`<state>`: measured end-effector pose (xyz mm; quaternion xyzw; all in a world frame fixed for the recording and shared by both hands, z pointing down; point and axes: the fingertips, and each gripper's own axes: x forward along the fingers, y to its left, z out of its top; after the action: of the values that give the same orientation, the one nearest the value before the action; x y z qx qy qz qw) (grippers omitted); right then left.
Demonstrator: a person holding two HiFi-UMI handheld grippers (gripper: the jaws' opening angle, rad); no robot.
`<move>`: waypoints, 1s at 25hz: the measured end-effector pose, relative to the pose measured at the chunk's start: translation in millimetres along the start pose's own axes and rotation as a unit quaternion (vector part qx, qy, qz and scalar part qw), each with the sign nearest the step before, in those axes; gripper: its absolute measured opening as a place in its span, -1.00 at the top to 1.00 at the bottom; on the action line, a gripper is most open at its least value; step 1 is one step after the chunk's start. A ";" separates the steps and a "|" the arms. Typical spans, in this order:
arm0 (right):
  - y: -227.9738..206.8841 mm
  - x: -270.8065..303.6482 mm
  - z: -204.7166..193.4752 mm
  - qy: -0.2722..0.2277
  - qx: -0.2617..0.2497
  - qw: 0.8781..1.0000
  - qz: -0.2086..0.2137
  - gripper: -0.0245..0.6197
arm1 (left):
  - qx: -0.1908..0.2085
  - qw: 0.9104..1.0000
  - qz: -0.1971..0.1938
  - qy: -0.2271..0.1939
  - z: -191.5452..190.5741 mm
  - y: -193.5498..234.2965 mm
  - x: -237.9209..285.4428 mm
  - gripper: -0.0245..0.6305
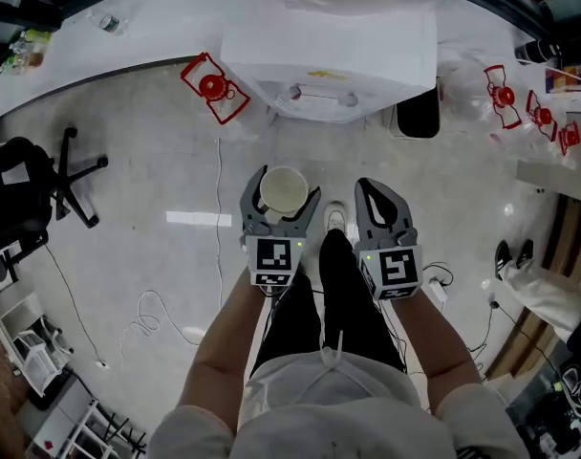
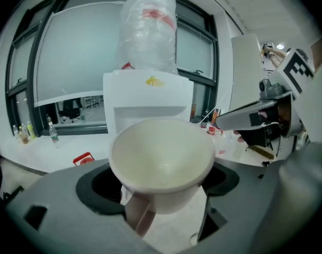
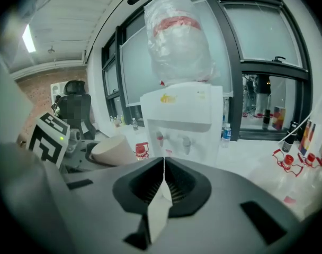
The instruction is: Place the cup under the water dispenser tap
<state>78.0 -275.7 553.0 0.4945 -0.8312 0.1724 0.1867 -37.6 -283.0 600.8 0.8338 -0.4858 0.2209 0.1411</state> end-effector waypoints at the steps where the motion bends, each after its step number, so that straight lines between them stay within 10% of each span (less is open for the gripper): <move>1: -1.0 10.1 -7.0 -0.001 -0.004 1.000 0.003 0.83 | -0.004 1.000 0.001 0.000 -8.2 3.8 11.0 -0.40; 25: -40.1 107.7 -101.5 0.007 0.008 1.000 0.001 0.83 | -0.012 1.000 0.024 0.004 -86.6 75.3 211.4 -0.40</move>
<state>80.3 -327.6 697.3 0.4936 -0.8291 0.1828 0.1884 -32.3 -438.8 784.0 0.8195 -0.5074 0.2216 0.1475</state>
